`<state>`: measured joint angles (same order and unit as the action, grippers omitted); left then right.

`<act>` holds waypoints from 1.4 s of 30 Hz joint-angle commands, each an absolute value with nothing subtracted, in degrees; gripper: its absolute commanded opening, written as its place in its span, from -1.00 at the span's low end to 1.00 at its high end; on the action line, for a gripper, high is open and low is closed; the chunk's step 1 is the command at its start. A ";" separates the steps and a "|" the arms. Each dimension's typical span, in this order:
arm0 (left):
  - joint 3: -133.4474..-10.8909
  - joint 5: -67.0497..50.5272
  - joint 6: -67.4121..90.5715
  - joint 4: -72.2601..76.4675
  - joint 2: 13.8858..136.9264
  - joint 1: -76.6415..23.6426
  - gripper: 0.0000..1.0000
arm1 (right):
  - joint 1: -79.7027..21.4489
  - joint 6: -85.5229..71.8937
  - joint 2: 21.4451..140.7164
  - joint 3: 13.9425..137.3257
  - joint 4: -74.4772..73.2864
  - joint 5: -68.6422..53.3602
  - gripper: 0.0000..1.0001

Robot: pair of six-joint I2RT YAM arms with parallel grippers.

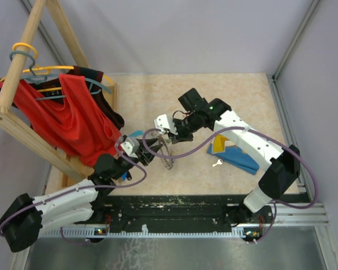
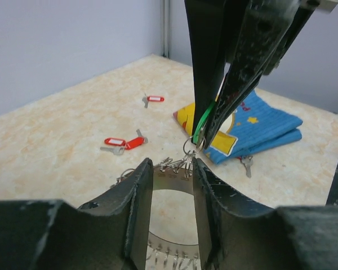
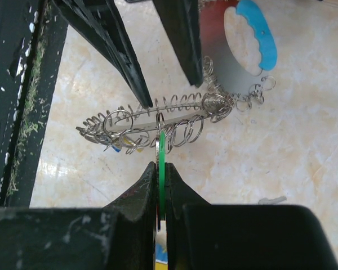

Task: Remove the keys from the keyring
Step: Remove the key from the keyring.

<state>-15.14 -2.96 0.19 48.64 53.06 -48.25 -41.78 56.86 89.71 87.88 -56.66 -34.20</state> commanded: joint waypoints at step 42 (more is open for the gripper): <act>-22.08 -17.52 -9.43 58.59 63.81 -48.14 -1.00 | -44.21 60.91 86.84 93.64 -62.05 -35.07 -1.00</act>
<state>-19.84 -17.34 -8.14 60.80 63.51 -48.25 -43.46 60.75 89.65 90.85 -63.35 -32.32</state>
